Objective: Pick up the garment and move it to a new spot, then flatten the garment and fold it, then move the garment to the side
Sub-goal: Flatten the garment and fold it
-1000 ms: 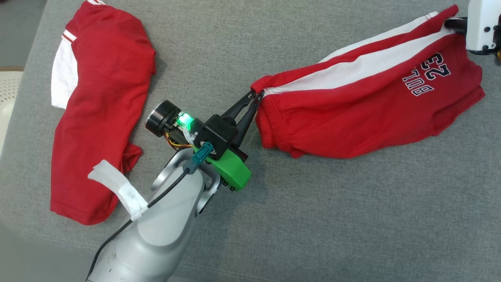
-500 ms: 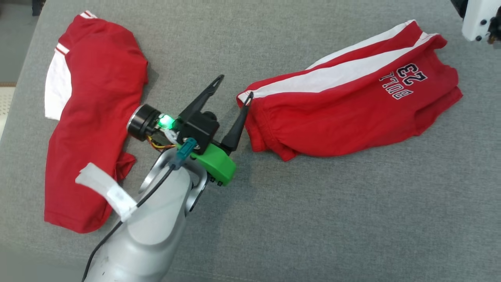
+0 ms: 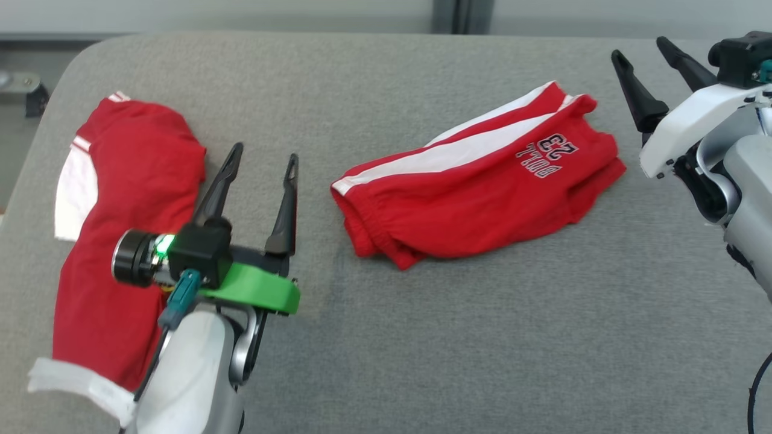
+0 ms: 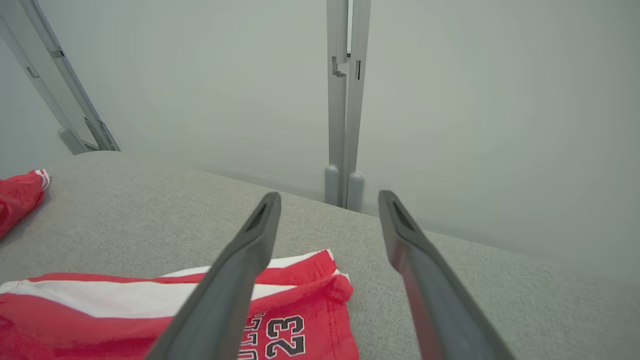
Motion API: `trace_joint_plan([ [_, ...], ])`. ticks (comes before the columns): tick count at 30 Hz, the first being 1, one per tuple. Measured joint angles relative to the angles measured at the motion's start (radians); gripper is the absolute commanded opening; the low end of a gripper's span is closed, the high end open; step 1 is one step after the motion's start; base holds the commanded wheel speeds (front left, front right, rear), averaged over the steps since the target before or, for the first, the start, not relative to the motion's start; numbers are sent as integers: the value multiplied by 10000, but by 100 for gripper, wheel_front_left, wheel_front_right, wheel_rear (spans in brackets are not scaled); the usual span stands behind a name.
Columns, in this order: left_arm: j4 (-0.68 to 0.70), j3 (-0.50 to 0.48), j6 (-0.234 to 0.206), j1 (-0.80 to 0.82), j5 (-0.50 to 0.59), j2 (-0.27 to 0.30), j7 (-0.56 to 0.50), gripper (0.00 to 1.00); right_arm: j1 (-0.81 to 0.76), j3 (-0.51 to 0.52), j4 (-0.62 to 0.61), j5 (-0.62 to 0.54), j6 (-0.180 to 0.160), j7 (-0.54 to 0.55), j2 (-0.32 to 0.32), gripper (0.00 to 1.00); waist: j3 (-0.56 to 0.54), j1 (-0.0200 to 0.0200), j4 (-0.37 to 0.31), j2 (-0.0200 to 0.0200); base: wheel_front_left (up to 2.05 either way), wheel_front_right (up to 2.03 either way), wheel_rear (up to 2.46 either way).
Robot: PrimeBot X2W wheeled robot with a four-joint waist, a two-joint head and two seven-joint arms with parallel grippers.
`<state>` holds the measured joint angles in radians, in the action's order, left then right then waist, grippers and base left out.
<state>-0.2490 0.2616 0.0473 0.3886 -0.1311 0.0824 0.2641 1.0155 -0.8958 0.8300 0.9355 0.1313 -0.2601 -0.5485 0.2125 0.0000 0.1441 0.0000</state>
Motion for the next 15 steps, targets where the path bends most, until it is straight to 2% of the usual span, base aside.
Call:
trace_joint_plan([
  [5,706,-487,75,-972,-69,-100,0,100,-1594,2508,-1501,-1799,0,-27,217,100,-493,0,-488,0,0,0,0],
  [7,907,-669,165,-1396,-102,-150,0,100,-2791,3731,-2080,-2514,0,-27,610,100,-725,0,-668,0,0,0,0],
  [11,1126,-988,290,-2184,-123,-236,-2,100,-4649,5350,-3271,-3981,-2,-27,1453,100,-1136,0,-994,0,0,0,0],
  [15,1269,-1237,330,-2893,-148,-280,0,100,-6177,6404,-4159,-5058,0,-27,2257,100,-1517,0,-1281,0,0,0,0],
])
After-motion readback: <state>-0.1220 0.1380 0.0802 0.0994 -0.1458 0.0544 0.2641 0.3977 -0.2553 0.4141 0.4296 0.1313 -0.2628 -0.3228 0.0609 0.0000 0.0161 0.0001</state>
